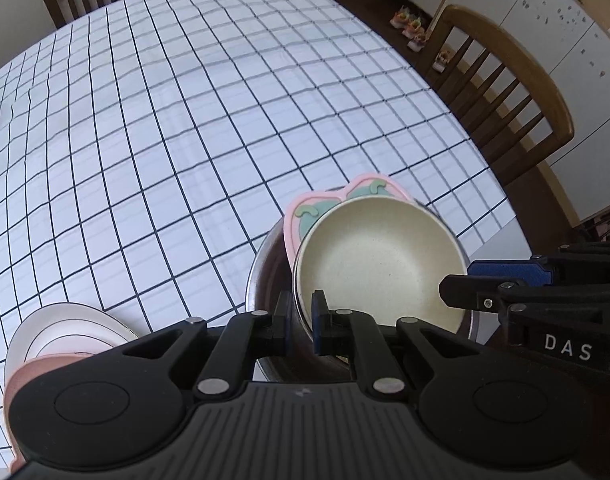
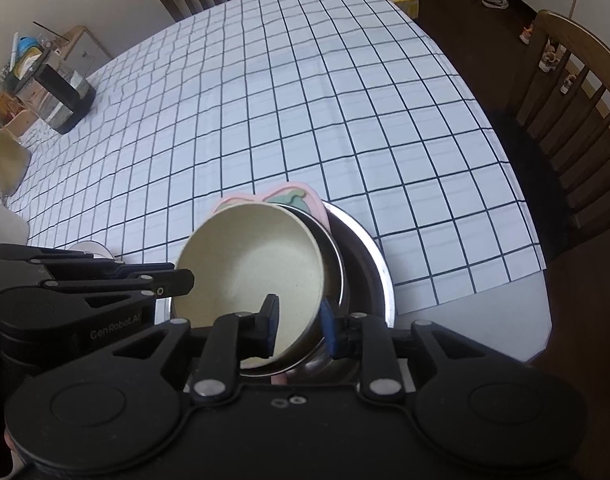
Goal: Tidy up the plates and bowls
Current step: 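Lower the cream bowl into the pink pot and open both grippers, then close both grippers on the rim of the steel bowl holding the nested stack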
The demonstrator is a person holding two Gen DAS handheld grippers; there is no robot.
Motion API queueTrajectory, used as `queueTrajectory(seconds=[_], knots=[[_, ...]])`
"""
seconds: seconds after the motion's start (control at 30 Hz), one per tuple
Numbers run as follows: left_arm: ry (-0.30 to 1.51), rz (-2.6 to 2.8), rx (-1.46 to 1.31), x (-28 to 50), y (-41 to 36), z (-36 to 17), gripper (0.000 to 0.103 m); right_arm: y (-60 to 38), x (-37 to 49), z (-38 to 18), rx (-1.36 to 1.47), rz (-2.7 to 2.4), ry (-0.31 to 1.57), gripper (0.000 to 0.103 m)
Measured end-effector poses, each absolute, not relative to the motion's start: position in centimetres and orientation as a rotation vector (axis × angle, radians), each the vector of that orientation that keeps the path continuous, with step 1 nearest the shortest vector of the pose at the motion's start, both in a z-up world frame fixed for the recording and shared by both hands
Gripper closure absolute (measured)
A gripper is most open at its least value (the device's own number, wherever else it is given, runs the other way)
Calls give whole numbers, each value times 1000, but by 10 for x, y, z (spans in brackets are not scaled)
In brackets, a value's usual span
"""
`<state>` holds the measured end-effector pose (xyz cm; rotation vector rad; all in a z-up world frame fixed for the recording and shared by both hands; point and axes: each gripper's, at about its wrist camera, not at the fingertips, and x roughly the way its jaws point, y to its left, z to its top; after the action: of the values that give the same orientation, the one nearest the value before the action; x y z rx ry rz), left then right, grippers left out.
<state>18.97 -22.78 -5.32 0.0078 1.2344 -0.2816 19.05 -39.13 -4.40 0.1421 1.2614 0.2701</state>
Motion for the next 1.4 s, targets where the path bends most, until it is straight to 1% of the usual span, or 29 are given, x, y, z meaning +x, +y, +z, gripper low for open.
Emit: queueTrajectory(seconds=[0.13, 0.2, 0.53, 0.63, 0.73, 0.77, 0.8, 0.83, 0.87, 0.9, 0.97, 1.03, 1.07, 1.1, 1.13, 1.17, 1.27, 1.3, 1.37, 1.4], knots=[[1196, -287, 6, 183, -223, -45, 94, -392, 183, -34, 133, 301, 1216, 74], [1176, -289, 3, 179, -220, -41, 94, -391, 181, -30, 126, 312, 1196, 71], [1063, -315, -14, 155, -210, -16, 94, -396, 169, -18, 111, 334, 1118, 65], [1035, -322, -11, 147, -209, -11, 92, -398, 165, -14, 105, 333, 1093, 65], [1009, -329, -30, 140, -206, -7, 85, -400, 159, -10, 99, 334, 1069, 64], [1003, -329, -41, 138, -205, -6, 77, -401, 158, -8, 98, 335, 1062, 62], [995, -326, -52, 136, -203, -4, 68, -401, 156, -7, 97, 336, 1055, 56], [984, -323, -61, 134, -201, -3, 61, -402, 154, -5, 98, 338, 1044, 53], [970, -317, -67, 131, -199, -1, 47, -403, 151, -3, 98, 343, 1031, 51], [955, -310, -71, 129, -197, 0, 37, -403, 148, -2, 93, 348, 1022, 51], [934, -300, -82, 125, -193, 3, 34, -404, 145, 0, 78, 348, 1010, 49], [929, -304, -88, 122, -189, 2, 33, -406, 142, 0, 73, 350, 1003, 40], [927, -299, -88, 120, -187, 1, 30, -407, 140, 0, 68, 350, 997, 35], [926, -290, -87, 119, -185, -2, 27, -408, 139, 0, 60, 351, 990, 32], [924, -283, -88, 118, -184, -4, 26, -409, 138, -1, 51, 351, 987, 30], [921, -276, -88, 116, -181, -8, 26, -410, 137, -2, 44, 350, 985, 25], [941, -252, -81, 116, -179, -23, 26, -414, 136, -8, 38, 352, 984, 14], [948, -246, -79, 115, -179, -29, 26, -416, 136, -11, 33, 351, 987, 9], [974, -229, -79, 115, -179, -43, 26, -421, 138, -18, 24, 343, 991, 4], [990, -219, -82, 116, -179, -50, 26, -423, 139, -21, 16, 340, 993, 4]])
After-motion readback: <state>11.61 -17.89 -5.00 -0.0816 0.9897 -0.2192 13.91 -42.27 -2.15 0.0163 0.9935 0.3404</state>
